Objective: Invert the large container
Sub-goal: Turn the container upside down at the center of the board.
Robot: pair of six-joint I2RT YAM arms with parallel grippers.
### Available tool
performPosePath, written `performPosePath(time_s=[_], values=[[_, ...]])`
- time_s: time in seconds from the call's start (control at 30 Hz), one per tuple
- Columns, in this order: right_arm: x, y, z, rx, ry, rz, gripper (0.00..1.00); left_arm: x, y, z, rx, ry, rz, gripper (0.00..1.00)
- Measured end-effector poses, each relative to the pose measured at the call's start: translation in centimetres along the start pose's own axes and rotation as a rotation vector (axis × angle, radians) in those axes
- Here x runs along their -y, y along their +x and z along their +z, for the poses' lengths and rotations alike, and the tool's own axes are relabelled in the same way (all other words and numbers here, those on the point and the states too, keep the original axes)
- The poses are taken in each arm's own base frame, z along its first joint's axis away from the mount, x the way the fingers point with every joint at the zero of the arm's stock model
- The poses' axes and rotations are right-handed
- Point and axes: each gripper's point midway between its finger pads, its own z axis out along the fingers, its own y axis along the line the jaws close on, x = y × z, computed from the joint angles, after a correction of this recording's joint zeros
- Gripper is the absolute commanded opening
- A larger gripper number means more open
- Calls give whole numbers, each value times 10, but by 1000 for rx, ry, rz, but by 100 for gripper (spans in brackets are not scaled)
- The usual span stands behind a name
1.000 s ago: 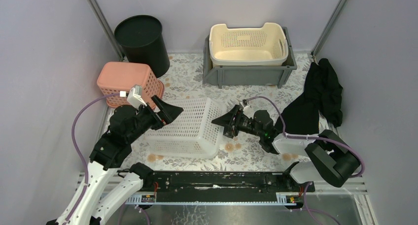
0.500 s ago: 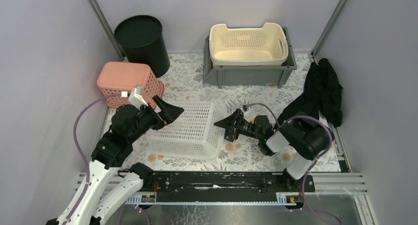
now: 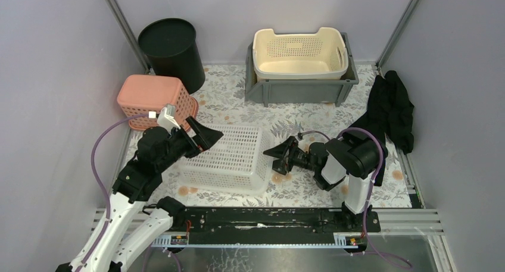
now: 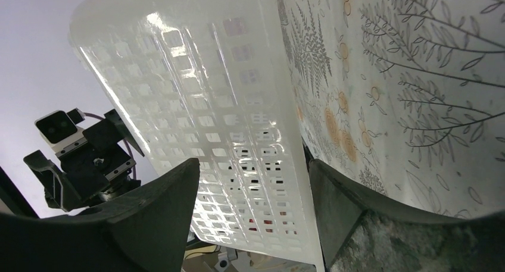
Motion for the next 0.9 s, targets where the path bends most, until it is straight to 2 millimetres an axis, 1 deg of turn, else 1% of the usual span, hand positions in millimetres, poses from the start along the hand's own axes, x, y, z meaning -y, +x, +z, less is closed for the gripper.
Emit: performPosePath(time_s=[0.13, 0.53, 0.9], values=[[4, -5, -2, 15, 7, 6, 75, -3, 3, 2, -8, -9, -2, 100], [9, -9, -7, 17, 18, 5, 75, -6, 4, 8, -12, -12, -3, 100], [22, -10, -12, 25, 112, -37, 75, -7, 6, 10, -20, -10, -3, 100]])
